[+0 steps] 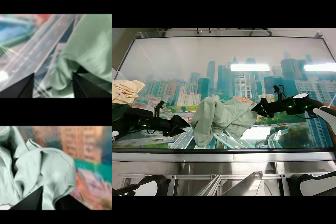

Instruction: Fold the shirts.

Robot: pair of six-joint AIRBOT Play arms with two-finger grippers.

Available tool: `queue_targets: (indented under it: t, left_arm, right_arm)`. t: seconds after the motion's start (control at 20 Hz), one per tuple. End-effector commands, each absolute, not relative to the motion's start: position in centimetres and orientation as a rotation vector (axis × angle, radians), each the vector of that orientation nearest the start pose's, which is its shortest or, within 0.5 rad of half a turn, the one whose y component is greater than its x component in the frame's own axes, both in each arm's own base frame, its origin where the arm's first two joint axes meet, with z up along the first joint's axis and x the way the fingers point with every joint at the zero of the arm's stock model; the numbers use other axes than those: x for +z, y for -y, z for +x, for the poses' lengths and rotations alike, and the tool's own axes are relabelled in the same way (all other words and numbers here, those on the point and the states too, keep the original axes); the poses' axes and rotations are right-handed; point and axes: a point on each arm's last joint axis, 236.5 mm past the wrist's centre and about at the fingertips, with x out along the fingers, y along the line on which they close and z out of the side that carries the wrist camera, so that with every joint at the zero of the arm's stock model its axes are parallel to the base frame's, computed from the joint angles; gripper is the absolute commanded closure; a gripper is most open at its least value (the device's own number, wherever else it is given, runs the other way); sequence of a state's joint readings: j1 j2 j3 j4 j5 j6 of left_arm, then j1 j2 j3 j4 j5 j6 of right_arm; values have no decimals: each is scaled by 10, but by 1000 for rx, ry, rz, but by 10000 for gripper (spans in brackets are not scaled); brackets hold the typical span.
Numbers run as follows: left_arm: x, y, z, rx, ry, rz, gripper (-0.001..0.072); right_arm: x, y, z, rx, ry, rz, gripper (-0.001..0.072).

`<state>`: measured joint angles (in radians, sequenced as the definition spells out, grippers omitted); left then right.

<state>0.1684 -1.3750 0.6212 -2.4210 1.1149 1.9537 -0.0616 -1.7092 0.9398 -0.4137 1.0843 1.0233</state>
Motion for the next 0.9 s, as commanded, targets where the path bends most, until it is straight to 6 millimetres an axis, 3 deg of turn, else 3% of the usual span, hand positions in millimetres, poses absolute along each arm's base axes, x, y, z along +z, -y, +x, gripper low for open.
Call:
queue_targets:
  t: [0.0, 0.1, 0.2, 0.25, 0.3, 0.4, 0.45, 0.55, 0.7, 0.75, 0.85]
  left_arm:
    - [-134, 151, 252, -396, -1641, -738, 227]
    - [-139, 174, 248, -445, -1676, -746, 394]
    - [-135, 189, 256, -498, -1677, -702, 444]
    - [-127, 195, 261, -533, -1672, -687, 696]
    - [-116, 200, 266, -574, -1665, -675, 688]
    - [-80, 202, 283, -659, -1610, -637, 689]
    - [-51, 199, 294, -702, -1554, -628, 689]
    - [21, 184, 315, -769, -1413, -595, 690]
    - [152, 148, 329, -776, -1118, -499, 690]
    - [205, 136, 329, -757, -963, -427, 690]
    - [309, 122, 308, -722, -638, -228, 689]
  right_arm:
    - [-104, -169, 376, 562, -1392, 920, 490]
    - [-104, -170, 375, 564, -1393, 920, 490]
    - [-104, -170, 375, 566, -1395, 921, 491]
    - [-102, -171, 373, 584, -1396, 918, 616]
    - [-98, -173, 371, 614, -1392, 916, 695]
    - [-75, -172, 375, 702, -1341, 938, 696]
    - [-56, -167, 381, 737, -1295, 958, 697]
    - [11, -146, 400, 833, -1121, 975, 697]
    - [176, -99, 410, 1003, -659, 892, 696]
    - [248, -85, 394, 1091, -416, 789, 696]
    - [369, -79, 317, 1246, 4, 539, 696]
